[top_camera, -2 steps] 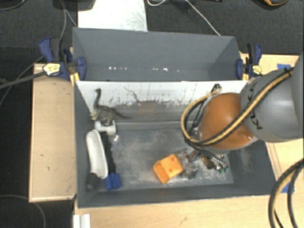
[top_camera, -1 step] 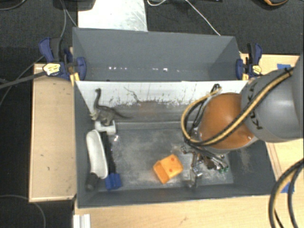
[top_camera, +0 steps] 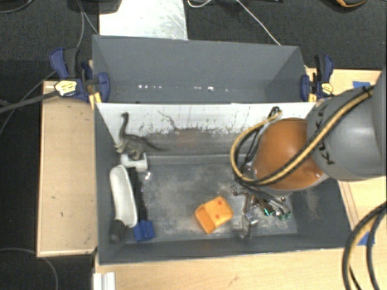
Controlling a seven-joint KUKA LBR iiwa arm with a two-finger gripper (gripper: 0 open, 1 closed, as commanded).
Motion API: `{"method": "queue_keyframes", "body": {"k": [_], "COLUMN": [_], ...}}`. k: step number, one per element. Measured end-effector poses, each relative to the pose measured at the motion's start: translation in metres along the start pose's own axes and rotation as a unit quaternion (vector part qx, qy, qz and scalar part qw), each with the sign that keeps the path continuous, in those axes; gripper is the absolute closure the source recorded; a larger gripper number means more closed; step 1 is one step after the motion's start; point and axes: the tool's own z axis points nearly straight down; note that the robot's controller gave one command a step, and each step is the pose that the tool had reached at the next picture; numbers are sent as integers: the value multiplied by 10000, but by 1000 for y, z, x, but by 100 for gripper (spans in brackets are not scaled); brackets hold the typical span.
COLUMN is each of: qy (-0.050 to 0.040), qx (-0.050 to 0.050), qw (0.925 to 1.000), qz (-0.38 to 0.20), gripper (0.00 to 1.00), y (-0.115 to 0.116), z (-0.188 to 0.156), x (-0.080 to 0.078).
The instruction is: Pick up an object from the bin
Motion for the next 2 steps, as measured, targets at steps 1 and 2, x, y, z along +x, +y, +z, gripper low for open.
{"method": "queue_keyframes", "body": {"k": [1, 2], "qy": [0, -36], "qx": [1, -17], "qw": [10000, 9998], "qz": [-9, -178], "gripper": [0, 0], "y": [0, 72], "z": [0, 0], "x": [0, -29]}}
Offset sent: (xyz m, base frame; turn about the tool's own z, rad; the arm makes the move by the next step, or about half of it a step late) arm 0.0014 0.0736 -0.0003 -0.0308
